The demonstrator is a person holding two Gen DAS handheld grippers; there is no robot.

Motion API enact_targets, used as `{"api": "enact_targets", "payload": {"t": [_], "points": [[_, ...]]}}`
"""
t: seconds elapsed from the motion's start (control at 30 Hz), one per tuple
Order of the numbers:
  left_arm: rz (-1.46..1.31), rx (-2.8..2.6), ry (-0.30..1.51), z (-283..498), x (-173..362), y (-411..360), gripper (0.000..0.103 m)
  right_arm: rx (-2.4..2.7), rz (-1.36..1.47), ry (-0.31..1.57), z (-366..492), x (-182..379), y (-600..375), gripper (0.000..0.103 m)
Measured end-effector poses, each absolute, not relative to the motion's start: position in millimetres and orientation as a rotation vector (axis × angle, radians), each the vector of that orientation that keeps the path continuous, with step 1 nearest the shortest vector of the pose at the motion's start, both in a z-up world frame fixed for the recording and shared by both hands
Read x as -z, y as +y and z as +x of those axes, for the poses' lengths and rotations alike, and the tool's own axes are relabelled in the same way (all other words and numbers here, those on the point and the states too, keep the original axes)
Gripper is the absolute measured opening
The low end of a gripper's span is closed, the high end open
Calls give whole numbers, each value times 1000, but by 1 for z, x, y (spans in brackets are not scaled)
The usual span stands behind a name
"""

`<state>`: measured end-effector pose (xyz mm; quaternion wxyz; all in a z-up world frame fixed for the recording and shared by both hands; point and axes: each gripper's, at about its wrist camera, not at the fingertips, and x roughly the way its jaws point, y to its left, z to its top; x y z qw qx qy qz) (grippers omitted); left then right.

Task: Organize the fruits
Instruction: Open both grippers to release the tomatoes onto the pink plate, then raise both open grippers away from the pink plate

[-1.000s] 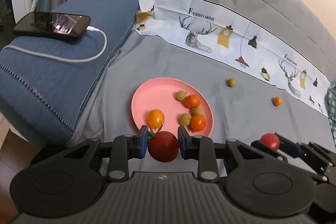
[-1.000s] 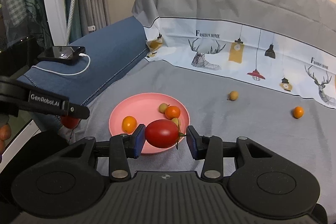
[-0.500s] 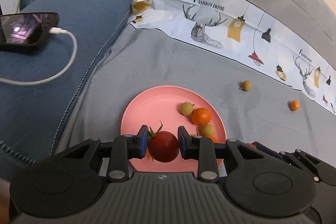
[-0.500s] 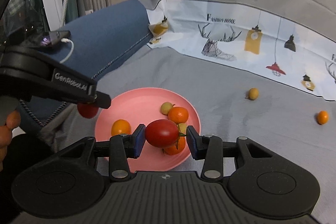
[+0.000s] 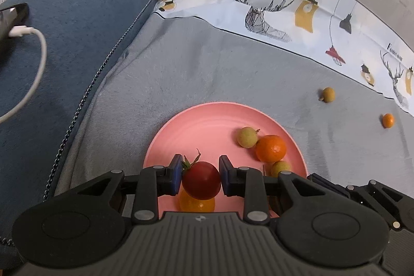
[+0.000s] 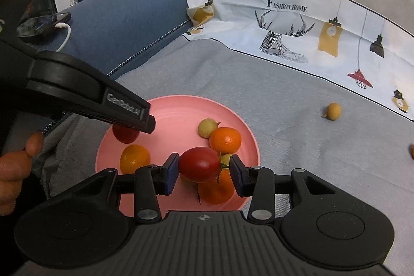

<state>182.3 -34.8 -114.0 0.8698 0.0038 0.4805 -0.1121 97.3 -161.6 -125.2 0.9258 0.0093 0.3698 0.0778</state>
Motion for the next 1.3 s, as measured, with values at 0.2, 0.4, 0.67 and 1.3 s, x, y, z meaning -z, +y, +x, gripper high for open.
{"api": "enact_targets", "payload": {"t": [0.2, 0.4, 0.67, 1.3], "points": [[14, 240, 979, 186, 115, -35, 62, -163, 2, 752, 104, 128, -162, 45], [17, 210, 907, 170, 99, -30, 103, -183, -50, 734, 94, 121, -157, 87], [48, 164, 934, 121, 85, -11, 103, -172, -34, 789, 51, 105, -154, 97], [83, 126, 829, 12, 29, 7, 103, -44, 27, 681, -46, 43, -167, 100]]}}
